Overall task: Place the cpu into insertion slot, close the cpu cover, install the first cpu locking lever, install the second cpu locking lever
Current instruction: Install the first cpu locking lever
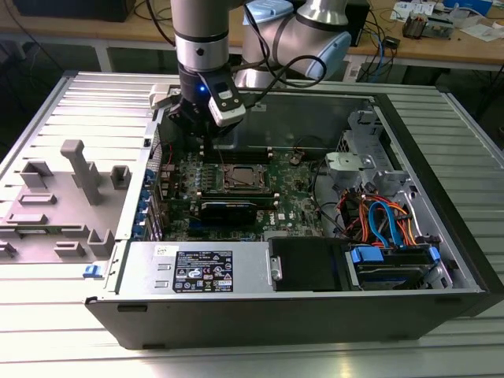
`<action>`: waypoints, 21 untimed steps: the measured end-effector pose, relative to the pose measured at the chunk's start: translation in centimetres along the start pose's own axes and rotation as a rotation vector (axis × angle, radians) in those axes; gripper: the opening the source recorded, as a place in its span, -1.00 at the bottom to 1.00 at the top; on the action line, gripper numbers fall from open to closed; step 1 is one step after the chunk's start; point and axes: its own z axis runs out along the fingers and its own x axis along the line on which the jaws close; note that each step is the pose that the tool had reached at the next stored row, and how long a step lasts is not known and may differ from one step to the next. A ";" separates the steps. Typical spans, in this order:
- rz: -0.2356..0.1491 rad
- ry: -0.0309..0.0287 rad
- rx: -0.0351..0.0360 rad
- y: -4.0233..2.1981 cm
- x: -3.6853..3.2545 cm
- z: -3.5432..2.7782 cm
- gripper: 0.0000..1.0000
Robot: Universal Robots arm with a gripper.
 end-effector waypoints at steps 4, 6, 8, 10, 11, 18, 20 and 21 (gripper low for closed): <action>-0.009 -0.0056 -0.0001 0.27 0.05 0.05 -0.79; -0.010 -0.0058 -0.0001 0.38 0.06 0.06 -0.79; -0.020 -0.0057 -0.0002 0.54 0.07 0.06 -0.79; -0.043 -0.0054 -0.0005 0.66 0.07 0.07 -0.79; -0.045 -0.0055 -0.0006 0.75 0.09 0.09 -0.79; -0.046 -0.0056 -0.0007 1.50 0.09 0.13 -0.79; -0.048 -0.0073 -0.0006 1.61 0.09 0.13 -0.79; -0.049 -0.0085 -0.0006 1.63 0.07 0.13 -0.79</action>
